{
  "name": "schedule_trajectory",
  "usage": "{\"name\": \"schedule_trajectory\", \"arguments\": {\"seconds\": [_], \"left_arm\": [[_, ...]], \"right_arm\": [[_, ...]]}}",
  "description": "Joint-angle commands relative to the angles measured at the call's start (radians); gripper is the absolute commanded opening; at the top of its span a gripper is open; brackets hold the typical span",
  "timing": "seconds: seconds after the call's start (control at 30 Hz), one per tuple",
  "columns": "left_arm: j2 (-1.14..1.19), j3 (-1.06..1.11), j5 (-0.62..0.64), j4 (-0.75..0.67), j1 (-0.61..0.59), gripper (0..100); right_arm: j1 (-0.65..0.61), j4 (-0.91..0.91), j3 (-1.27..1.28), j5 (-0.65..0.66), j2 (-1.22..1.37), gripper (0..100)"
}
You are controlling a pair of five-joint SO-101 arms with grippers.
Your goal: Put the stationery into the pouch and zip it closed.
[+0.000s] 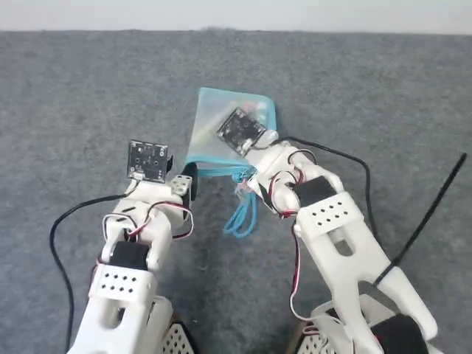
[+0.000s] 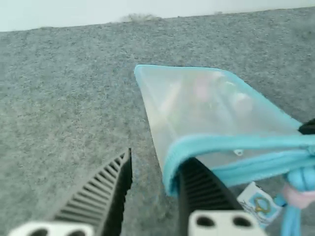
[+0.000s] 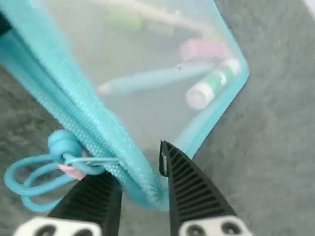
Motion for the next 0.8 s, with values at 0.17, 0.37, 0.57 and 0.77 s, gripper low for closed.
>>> {"name": "schedule_trajectory", "arguments": {"seconds": [0.17, 0.37, 0.57, 0.77], "left_arm": [[-0.203, -0.160, 0.040, 0.313, 0.006, 14], [-0.387, -0.085, 0.014, 0.342, 0.009, 14], [-0.308, -0.033, 0.011, 0.256, 0.110, 14], [-0.199, -0.038, 0.005, 0.207, 0.153, 14]], "right_arm": [[0.024, 0.214, -0.233, -0.195, 0.035, 0.6], [-0.030, 0.315, -0.414, -0.273, 0.220, 0.6], [-0.047, 0.312, -0.425, -0.279, 0.257, 0.6], [-0.045, 0.318, -0.423, -0.275, 0.262, 0.6]]}}
